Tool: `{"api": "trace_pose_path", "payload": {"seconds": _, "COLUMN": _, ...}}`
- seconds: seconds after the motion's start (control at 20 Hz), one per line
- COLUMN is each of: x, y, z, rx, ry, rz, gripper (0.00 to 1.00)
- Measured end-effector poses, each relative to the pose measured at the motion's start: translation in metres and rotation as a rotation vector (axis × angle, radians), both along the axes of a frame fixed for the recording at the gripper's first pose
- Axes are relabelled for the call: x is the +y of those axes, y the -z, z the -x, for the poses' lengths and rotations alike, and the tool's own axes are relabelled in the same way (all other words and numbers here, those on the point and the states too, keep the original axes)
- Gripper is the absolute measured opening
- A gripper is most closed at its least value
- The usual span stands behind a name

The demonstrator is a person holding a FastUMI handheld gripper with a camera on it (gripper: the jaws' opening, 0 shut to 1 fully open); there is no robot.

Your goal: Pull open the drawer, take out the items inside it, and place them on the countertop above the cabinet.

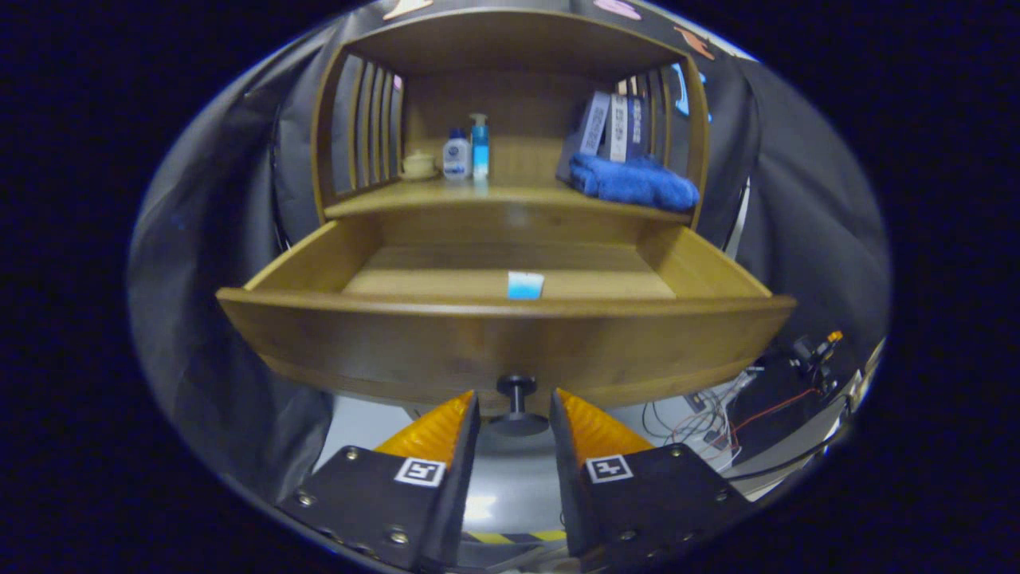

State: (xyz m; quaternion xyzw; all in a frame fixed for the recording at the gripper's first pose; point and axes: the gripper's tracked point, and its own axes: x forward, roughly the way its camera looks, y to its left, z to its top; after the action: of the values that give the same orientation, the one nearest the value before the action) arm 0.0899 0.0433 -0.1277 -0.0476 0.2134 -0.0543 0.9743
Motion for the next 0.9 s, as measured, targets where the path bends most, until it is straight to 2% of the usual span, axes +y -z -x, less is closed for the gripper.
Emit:
{"api": "trace_pose_path", "payload": {"seconds": 0.15, "x": 0.001, "y": -0.044, "z": -0.019, "rx": -0.062, "ry": 0.001, "rz": 0.032, "gripper": 0.51}}
{"api": "trace_pose_path", "payload": {"seconds": 0.3, "x": 0.01, "y": -0.053, "z": -0.066, "rx": -0.009, "ry": -0.02, "rz": -0.007, "gripper": 0.51}}
{"api": "trace_pose_path", "payload": {"seconds": 0.45, "x": 0.016, "y": -0.051, "z": -0.118, "rx": 0.06, "ry": -0.005, "rz": -0.088, "gripper": 0.51}}
{"api": "trace_pose_path", "payload": {"seconds": 0.6, "x": 0.005, "y": -0.031, "z": -0.154, "rx": 0.185, "ry": 0.047, "rz": -0.111, "gripper": 0.51}}
{"api": "trace_pose_path", "payload": {"seconds": 0.9, "x": -0.013, "y": 0.039, "z": -0.178, "rx": 0.46, "ry": 0.171, "rz": -0.14, "gripper": 0.51}}
